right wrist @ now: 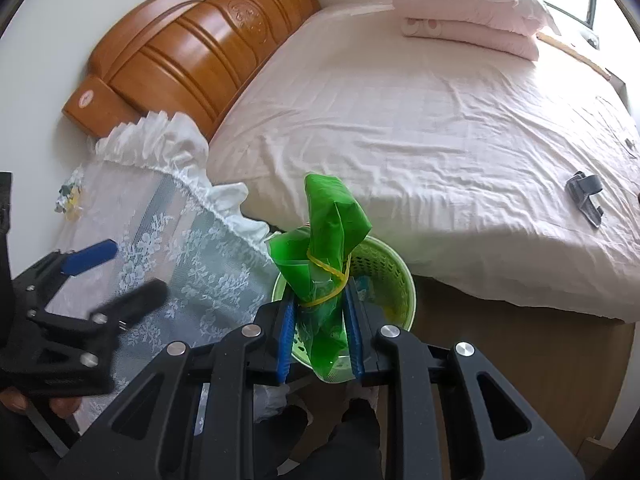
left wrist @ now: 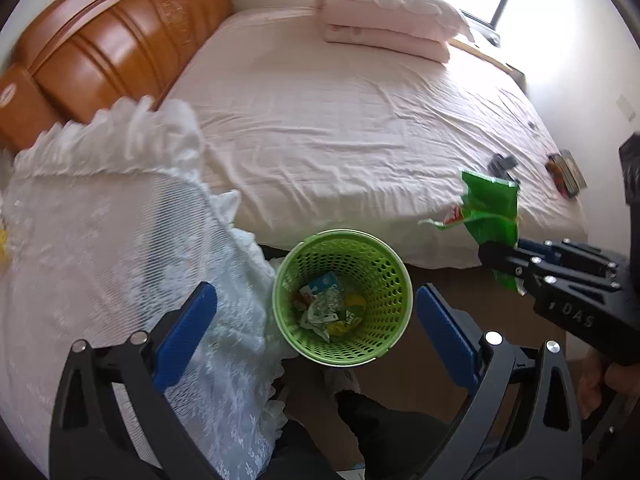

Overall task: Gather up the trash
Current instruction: 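Carry both items over the green wastebasket and open both tools to drop them, then move both tools back over the bed toward the yellow bag and plastic jug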

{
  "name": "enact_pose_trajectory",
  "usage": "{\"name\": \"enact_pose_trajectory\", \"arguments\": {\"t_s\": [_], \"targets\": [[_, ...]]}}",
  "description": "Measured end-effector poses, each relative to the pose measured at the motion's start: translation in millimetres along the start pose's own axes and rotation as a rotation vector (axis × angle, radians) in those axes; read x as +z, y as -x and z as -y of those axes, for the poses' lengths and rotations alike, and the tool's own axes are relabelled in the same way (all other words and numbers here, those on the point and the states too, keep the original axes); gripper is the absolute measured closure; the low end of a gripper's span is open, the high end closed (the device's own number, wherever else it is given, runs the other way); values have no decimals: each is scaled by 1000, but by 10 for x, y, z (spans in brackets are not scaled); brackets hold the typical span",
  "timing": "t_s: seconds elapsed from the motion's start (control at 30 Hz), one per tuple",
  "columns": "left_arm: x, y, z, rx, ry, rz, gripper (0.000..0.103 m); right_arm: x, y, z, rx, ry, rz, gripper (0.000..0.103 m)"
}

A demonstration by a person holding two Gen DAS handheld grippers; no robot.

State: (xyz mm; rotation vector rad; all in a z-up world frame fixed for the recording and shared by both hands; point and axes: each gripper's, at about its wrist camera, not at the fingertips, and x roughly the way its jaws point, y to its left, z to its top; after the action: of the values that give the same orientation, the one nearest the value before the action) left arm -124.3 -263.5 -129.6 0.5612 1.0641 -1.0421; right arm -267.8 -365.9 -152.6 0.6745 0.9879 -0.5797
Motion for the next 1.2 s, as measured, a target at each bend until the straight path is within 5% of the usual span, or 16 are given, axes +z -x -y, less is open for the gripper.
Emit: {"name": "enact_pose_trajectory", "arguments": {"t_s": [0.07, 0.13, 0.17, 0.73, 1.2], "targets": [[-20, 42, -113, 6, 33, 2, 8, -6, -109, -37, 7, 1, -28, 64], [-54, 65, -202, 12, 58, 7, 8, -22, -185, -67, -34, -10, -49, 8], [-74, 87, -268, 17, 75, 13, 8, -35, -195, -80, -63, -21, -41, 4], [-239, 454, -901, 103, 229, 96, 8, 99, -235, -377, -34, -6, -57, 3], [-855, 1129, -1804, 283, 480, 197, 8, 348, -159, -1333, 93, 159, -10, 3]]}}
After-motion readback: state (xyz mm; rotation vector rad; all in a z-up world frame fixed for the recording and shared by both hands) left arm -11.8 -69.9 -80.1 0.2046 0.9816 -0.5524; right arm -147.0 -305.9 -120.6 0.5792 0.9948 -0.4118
